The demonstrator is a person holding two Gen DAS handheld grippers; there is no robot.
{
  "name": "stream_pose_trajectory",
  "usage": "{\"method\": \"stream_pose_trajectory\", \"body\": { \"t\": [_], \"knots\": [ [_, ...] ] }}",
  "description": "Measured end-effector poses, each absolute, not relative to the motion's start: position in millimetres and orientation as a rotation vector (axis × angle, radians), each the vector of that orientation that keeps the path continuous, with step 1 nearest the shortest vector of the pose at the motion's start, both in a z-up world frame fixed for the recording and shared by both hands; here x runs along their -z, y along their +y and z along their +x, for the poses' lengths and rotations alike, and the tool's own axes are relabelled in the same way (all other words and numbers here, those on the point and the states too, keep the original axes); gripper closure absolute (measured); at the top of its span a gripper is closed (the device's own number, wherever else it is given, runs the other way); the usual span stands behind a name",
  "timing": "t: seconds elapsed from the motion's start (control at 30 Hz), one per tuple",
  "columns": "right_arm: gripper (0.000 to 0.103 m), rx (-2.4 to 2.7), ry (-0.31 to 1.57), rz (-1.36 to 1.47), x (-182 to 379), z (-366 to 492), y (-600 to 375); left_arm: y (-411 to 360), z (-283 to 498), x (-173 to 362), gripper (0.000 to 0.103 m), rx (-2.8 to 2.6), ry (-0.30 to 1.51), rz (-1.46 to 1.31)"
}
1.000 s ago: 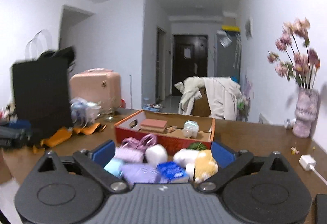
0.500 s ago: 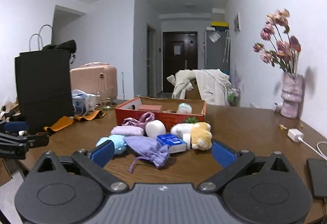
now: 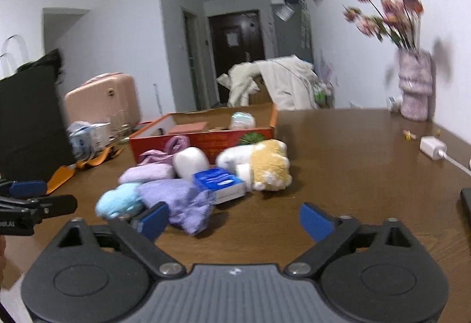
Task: Organize soft objects
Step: 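Close both grippers on the yellow-and-white plush sheep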
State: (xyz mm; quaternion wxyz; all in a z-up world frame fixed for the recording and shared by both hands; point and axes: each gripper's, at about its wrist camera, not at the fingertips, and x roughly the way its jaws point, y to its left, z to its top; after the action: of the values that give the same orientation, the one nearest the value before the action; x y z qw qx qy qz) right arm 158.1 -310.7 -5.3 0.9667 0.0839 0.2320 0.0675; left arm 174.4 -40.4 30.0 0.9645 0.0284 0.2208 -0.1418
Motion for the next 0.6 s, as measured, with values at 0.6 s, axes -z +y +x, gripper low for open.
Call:
{"method": "stream_pose_trajectory", "body": {
  "t": [0.6],
  "knots": [
    [0.050,-0.175,0.626,0.340,61.2,353.3,-358.7,-162.3,412.4,-1.8,0.042,0.482,0.744,-0.018]
  ]
}}
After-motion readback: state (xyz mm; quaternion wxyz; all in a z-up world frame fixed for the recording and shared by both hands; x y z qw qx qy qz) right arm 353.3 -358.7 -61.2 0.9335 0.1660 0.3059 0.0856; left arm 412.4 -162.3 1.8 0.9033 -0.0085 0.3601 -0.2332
